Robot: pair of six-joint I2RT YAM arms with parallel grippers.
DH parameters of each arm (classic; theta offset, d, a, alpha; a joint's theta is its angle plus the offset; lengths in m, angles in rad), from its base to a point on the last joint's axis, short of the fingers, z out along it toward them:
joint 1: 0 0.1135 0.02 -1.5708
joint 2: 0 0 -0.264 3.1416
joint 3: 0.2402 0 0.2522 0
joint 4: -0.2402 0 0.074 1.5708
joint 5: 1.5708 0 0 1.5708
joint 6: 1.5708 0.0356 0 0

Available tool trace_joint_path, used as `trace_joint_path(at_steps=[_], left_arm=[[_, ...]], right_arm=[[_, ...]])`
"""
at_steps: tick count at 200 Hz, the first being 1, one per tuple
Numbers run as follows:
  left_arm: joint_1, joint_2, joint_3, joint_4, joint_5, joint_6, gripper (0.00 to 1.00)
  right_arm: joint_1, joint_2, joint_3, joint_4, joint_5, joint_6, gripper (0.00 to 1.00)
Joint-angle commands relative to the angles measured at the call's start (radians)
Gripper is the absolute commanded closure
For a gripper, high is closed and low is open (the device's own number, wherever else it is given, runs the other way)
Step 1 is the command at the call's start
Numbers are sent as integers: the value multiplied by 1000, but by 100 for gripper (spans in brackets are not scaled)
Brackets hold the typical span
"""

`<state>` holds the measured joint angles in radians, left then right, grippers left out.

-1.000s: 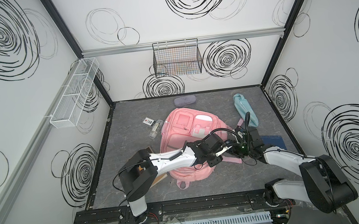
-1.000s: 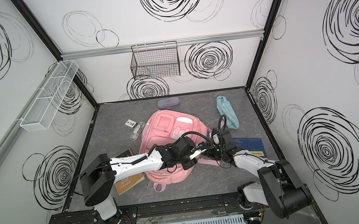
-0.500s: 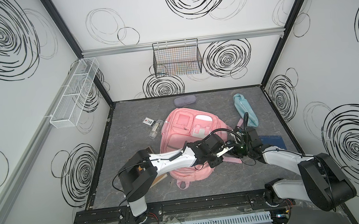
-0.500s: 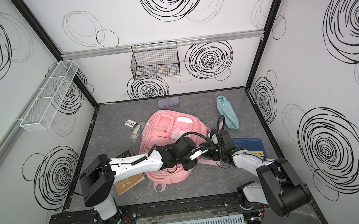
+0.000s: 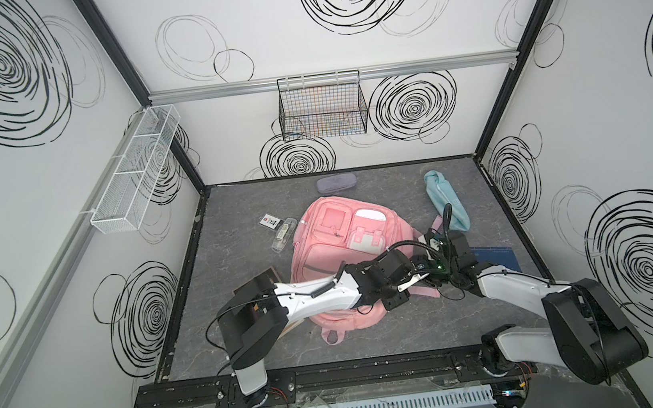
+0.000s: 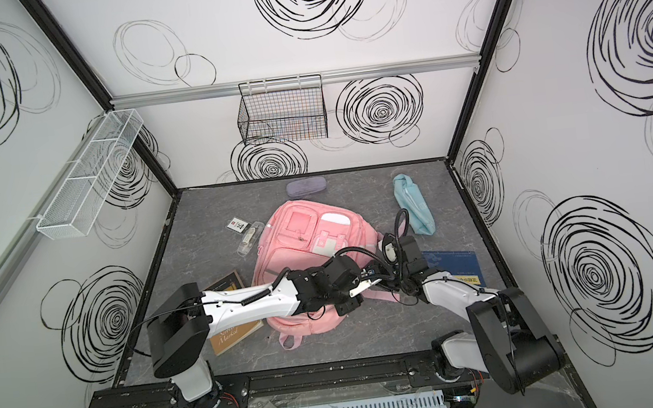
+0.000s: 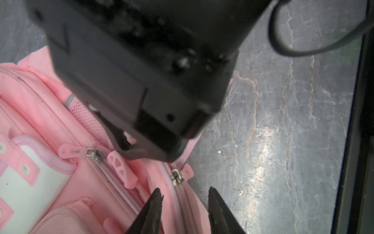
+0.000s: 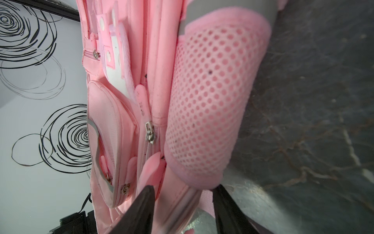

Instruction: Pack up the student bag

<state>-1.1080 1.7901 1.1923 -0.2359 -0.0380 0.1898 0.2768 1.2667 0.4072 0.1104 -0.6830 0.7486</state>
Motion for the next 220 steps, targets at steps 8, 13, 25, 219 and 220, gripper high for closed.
trace_joint_path(at_steps=[8, 13, 25, 219, 220], left_arm=[[-18, -96, -47, 68, -13, -92, 60], [-27, -113, -62, 80, -15, -119, 61], [-69, -145, -96, 116, -35, -181, 61], [-109, -176, -337, 465, -112, -478, 43], [-109, -176, -337, 469, -111, -481, 43]], right_arm=[[7, -3, 2, 47, -39, 7, 49], [6, -8, -4, 56, -39, 9, 49], [5, -10, -14, 80, -39, 24, 48], [78, -238, -108, 179, -101, 329, 100], [78, -241, -108, 180, -100, 330, 100]])
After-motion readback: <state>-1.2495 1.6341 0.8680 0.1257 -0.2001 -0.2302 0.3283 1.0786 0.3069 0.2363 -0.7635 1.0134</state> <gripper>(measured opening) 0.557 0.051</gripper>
